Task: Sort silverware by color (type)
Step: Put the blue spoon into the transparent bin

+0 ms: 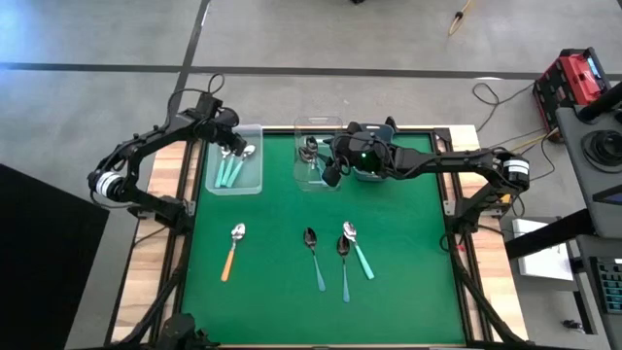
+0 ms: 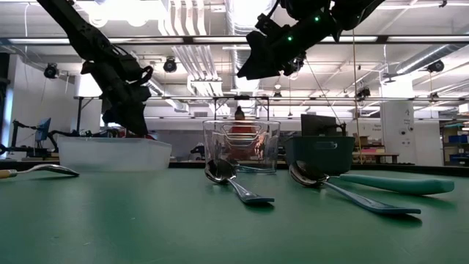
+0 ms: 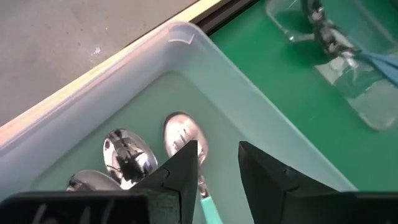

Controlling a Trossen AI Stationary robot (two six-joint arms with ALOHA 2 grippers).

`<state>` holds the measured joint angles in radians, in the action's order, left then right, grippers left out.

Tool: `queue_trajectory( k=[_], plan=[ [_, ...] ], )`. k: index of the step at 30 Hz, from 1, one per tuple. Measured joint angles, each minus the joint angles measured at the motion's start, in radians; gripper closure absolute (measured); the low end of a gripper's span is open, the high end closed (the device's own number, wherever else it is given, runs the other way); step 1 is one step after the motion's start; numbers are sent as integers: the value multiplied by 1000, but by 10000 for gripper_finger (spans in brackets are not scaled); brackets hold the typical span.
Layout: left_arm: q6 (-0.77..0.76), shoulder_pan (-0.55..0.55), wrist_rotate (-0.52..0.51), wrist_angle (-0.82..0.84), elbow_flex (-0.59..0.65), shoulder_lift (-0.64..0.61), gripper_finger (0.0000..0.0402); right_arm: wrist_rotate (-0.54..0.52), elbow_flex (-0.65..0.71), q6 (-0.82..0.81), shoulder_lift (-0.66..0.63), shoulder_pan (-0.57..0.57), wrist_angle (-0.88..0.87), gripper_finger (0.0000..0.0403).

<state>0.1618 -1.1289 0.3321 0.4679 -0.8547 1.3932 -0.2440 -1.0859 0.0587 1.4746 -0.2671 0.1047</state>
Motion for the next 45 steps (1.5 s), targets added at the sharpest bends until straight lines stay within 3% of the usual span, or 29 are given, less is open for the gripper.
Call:
queue_trajectory(
  k=[8,19,27,37,45],
  plan=[
    [-32,86,9,-30,0,-97,321,0,0,-54,0,1,-26,197],
    [-73,333,9,-199,33,-246,325,16,0,-162,0,35,-101,197],
    [-164,474,7,-340,146,-347,325,16,-60,-222,0,86,-216,197],
    [-255,639,-70,-475,274,-451,325,17,-144,-344,0,171,-383,197],
    [-258,697,-72,-603,310,-495,325,20,-209,-509,1,260,-520,197]
  ],
)
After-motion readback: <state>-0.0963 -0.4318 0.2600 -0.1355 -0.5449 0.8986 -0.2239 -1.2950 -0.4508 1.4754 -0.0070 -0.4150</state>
